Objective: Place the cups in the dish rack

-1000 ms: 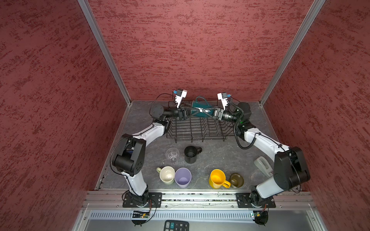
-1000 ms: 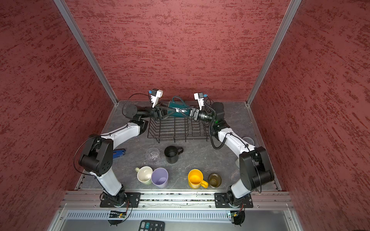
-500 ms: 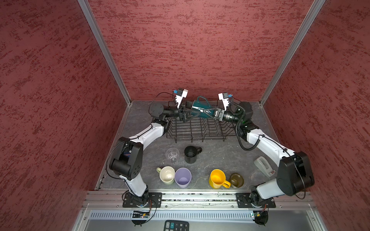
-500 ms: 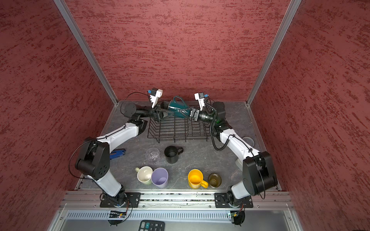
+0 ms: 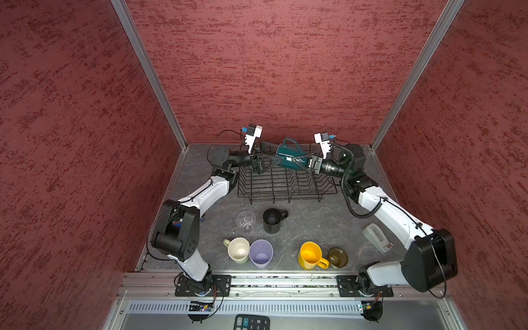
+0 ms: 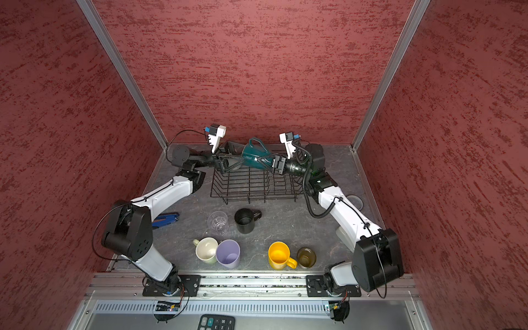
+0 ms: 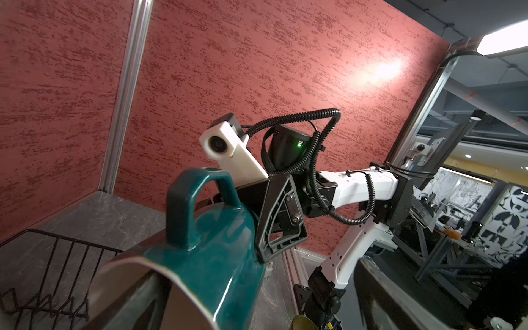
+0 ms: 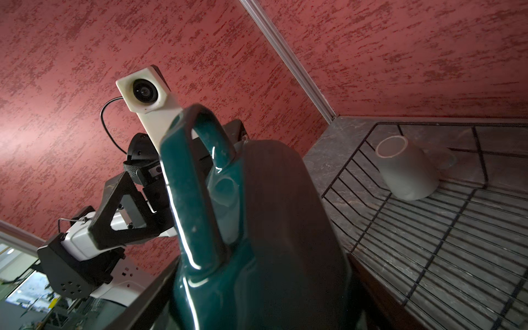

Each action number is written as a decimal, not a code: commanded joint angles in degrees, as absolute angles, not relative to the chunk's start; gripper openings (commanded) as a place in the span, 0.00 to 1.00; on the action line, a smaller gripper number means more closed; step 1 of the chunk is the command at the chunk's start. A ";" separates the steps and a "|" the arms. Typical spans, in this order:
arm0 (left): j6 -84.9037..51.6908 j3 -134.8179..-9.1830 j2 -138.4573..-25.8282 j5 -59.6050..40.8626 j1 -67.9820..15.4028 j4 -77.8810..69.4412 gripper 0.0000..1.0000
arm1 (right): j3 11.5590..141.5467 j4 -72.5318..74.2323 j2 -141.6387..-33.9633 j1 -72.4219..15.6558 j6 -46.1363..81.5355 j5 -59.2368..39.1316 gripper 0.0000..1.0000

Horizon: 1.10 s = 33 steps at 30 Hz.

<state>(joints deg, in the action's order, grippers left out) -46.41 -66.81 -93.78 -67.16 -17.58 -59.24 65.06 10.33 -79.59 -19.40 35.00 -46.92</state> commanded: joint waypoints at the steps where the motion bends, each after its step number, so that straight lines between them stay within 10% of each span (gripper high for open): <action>1: -38.79 -66.00 -88.94 -63.49 -16.19 -51.52 1.00 | 70.74 -0.24 -74.93 -19.49 27.00 -41.25 0.00; 33: -1.02 -72.97 -62.99 -23.19 -14.33 19.14 1.00 | 112.33 -53.52 -96.36 -18.29 8.08 -1.79 0.00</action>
<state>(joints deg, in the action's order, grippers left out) -4.93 -73.84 -65.54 -26.02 -14.48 14.44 108.03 -53.74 -95.94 -18.48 10.39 -4.73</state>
